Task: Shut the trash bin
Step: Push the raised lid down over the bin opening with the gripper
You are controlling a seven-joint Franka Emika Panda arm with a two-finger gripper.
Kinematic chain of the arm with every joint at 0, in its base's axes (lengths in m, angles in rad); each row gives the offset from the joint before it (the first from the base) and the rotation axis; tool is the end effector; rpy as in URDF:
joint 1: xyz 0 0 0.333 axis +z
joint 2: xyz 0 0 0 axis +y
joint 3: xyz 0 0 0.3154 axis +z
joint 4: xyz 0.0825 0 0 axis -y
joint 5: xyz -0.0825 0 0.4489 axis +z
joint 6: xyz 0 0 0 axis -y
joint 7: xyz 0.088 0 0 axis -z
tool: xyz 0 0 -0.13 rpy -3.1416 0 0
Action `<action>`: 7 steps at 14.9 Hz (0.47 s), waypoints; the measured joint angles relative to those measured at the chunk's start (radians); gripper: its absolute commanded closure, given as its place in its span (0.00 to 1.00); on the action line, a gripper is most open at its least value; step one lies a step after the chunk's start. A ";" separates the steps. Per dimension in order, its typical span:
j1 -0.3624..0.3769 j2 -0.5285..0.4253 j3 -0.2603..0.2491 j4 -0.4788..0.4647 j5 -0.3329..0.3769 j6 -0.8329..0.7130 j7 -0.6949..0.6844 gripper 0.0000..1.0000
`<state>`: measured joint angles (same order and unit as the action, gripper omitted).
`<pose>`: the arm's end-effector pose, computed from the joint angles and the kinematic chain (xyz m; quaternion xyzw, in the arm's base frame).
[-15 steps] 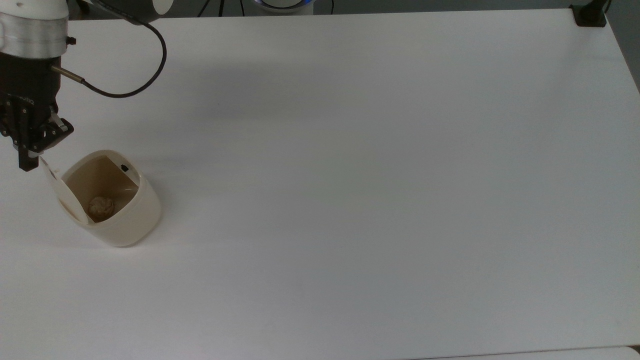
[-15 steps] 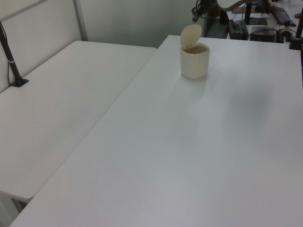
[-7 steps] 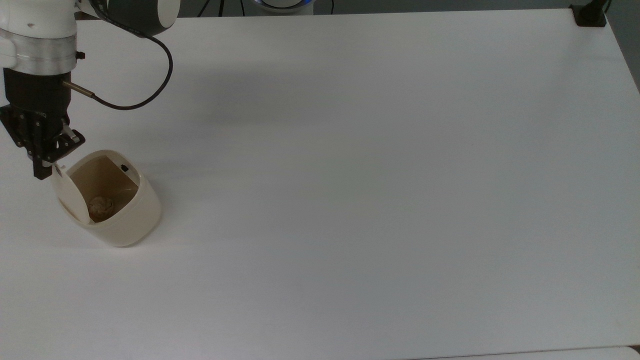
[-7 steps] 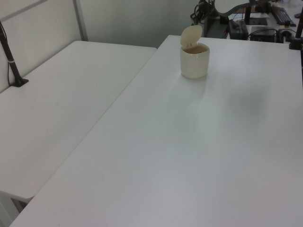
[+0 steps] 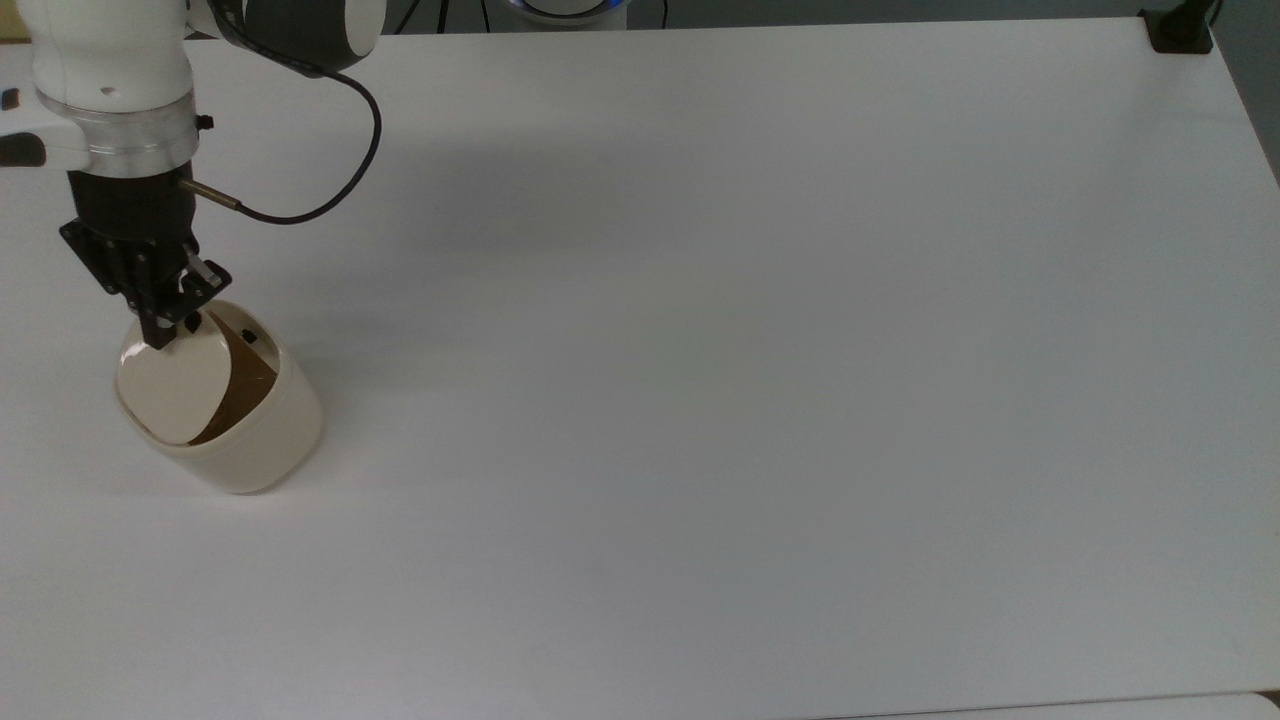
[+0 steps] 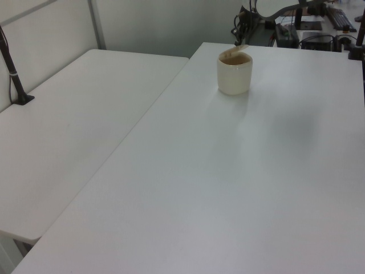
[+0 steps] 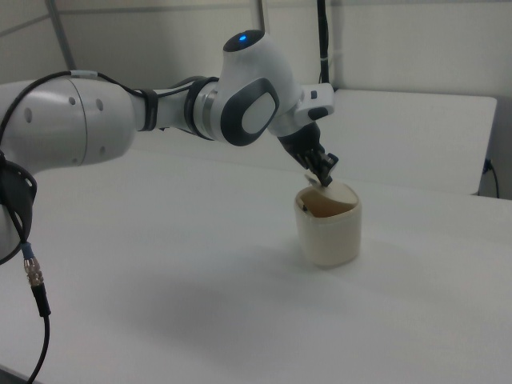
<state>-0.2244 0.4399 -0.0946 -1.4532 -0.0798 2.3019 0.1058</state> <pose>0.7557 -0.2409 0.4365 0.9613 -0.1782 0.1966 0.0746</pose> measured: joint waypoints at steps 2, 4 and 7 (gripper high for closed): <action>0.010 0.000 0.002 -0.003 0.000 -0.033 -0.003 0.98; 0.017 0.001 0.003 -0.010 0.000 -0.043 -0.004 0.98; 0.019 0.003 0.003 -0.029 0.000 -0.044 -0.006 0.98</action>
<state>-0.2055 0.4433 -0.0916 -1.4822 -0.0799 2.2583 0.1000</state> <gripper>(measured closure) 0.974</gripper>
